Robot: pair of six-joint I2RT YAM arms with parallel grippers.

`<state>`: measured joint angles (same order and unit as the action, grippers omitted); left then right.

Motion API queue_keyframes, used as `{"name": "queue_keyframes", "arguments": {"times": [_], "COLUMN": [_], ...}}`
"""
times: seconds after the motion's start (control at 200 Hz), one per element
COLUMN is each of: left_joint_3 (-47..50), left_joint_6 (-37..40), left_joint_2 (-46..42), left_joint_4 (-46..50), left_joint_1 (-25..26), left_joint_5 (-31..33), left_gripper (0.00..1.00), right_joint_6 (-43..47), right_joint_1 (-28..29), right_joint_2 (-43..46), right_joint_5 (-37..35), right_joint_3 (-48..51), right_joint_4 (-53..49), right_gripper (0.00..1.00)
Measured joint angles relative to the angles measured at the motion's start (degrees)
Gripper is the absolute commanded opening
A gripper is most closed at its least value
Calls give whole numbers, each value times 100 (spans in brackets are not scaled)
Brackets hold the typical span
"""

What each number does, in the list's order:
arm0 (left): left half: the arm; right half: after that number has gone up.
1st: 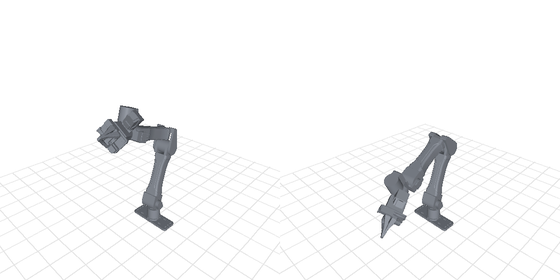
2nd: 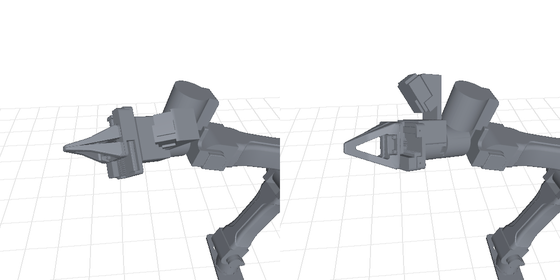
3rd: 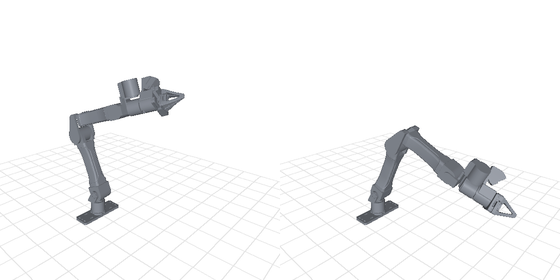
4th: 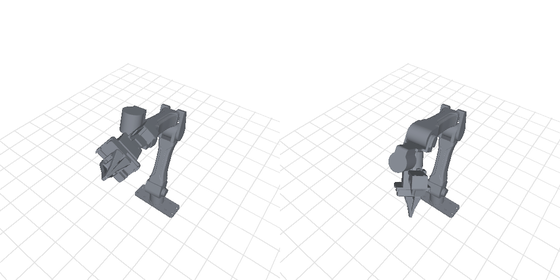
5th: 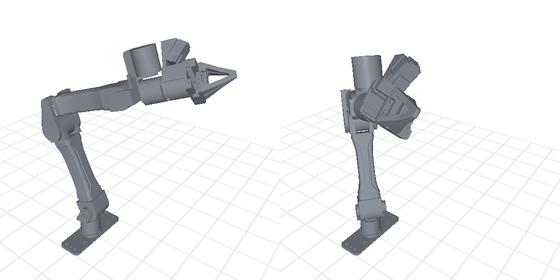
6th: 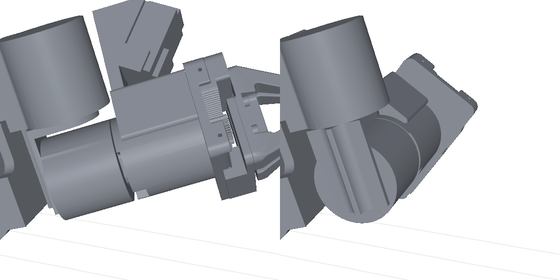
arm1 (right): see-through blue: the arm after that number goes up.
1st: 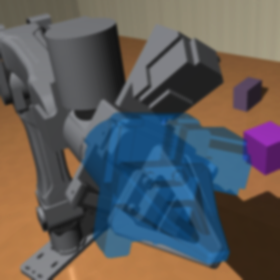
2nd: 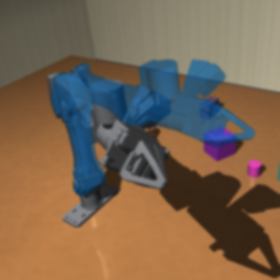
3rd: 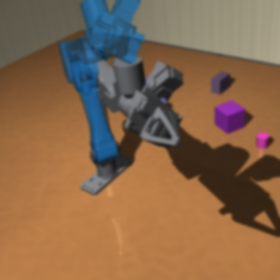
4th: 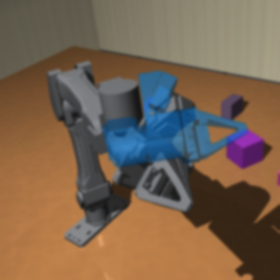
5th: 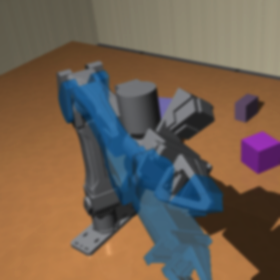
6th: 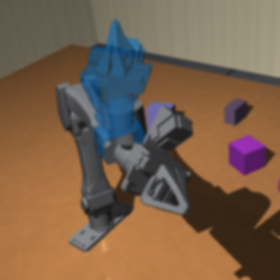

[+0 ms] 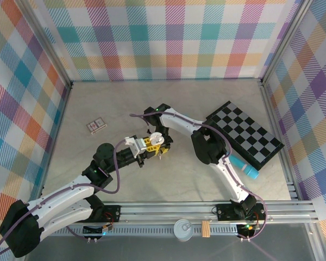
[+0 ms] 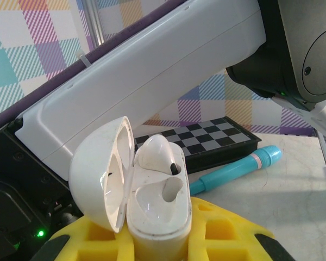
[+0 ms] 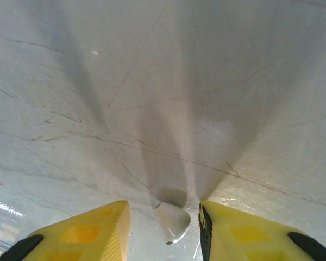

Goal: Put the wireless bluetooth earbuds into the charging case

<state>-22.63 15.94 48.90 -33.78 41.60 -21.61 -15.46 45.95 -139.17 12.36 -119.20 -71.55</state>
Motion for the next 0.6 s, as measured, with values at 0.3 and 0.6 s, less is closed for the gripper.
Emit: {"name": "queue_keyframes", "arguments": {"times": [0.3, 0.6], "left_joint_3": [0, 0], "left_joint_6": [0, 0], "left_joint_2": [22, 105], "left_joint_4": [-48, -85], "left_joint_1": [0, 0], "left_joint_5": [2, 0], "left_gripper": [7, 7], "right_joint_6": [63, 103], "right_joint_1": [-2, 0], "right_joint_2": [-42, -42], "right_joint_5": [-98, -190], "right_joint_3": [-50, -50], "right_joint_4": [-83, -111], "right_gripper": [29, 23]}}
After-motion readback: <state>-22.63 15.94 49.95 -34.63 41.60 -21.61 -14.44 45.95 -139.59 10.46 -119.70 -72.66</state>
